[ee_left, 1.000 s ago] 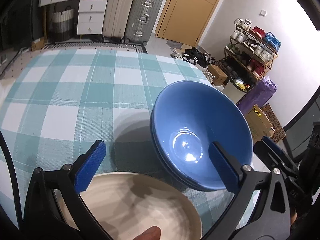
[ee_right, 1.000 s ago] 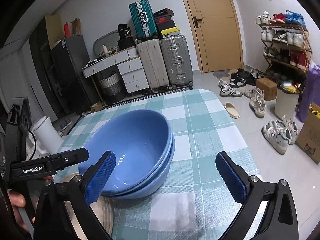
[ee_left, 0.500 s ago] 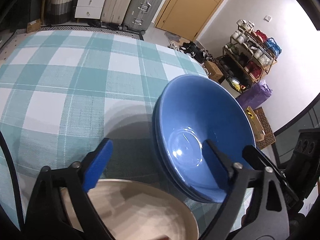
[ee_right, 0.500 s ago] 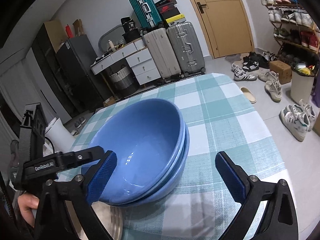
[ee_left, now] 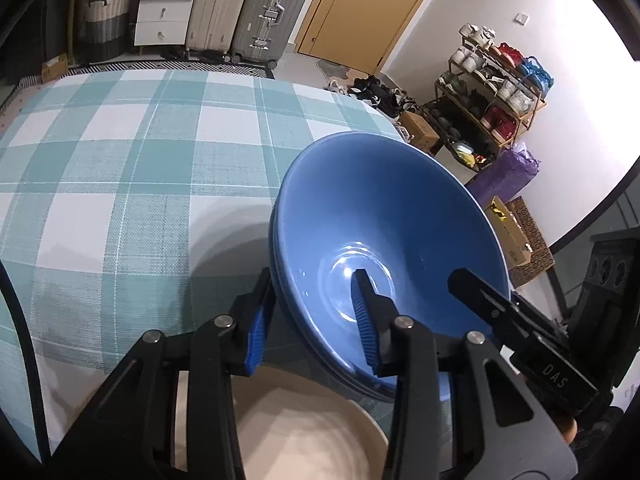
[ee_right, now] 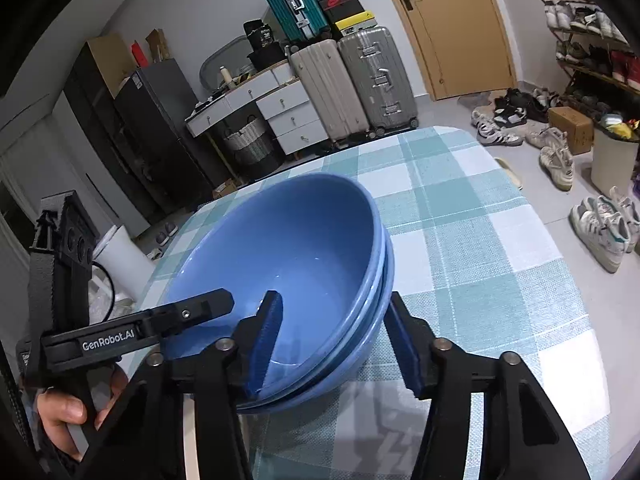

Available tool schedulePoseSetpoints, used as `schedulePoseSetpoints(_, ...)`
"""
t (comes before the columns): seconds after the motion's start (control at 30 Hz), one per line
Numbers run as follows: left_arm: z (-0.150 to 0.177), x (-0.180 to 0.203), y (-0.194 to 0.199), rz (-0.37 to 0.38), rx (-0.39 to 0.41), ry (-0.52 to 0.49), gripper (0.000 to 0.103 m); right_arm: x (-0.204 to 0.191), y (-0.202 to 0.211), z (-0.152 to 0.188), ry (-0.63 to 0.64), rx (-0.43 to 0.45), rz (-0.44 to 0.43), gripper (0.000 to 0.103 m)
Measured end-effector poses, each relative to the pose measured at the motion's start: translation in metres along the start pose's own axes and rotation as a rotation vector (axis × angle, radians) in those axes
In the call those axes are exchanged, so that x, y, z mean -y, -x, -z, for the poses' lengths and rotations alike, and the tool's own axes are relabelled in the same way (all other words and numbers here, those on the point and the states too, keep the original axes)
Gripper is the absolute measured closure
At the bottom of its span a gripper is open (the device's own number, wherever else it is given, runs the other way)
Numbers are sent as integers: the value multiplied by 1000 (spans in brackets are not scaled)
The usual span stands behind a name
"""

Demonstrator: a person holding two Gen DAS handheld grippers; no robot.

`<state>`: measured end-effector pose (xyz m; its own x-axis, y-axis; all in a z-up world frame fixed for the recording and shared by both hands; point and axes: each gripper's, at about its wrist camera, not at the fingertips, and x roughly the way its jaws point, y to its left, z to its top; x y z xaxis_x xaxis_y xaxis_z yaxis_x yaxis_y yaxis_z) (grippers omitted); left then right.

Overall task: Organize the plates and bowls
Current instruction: 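Close both tools on the rim of the three nested blue bowls and lift, then carry the nested blue bowls with both tools over the stacked cream plates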

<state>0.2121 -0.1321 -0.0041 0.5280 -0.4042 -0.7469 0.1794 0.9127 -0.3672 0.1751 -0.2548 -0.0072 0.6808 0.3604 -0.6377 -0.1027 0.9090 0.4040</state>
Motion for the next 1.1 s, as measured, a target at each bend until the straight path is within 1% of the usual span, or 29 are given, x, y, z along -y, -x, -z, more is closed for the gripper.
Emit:
schedulePoseSetpoints(0.17, 1, 2, 1, -15, 6, -17, 69, 1, 0, 1, -10, 10, 18, 56)
schedulePoseSetpoints(0.27, 2, 3, 3, -18, 7, -21, 69, -2, 0, 0, 10, 19, 27, 56)
schedulePoseSetpoints(0.47, 2, 11, 18, -18, 39, -41, 69, -7, 12, -2, 34, 43, 41, 56)
schedulePoseSetpoints(0.73, 5, 30, 50, -5, 83, -71, 69, -16, 42, -6, 47, 93, 55, 56)
schedulePoseSetpoints(1.1, 21, 52, 113, -19, 150, -97, 69, -39, 83, -2, 74, 132, 50, 56)
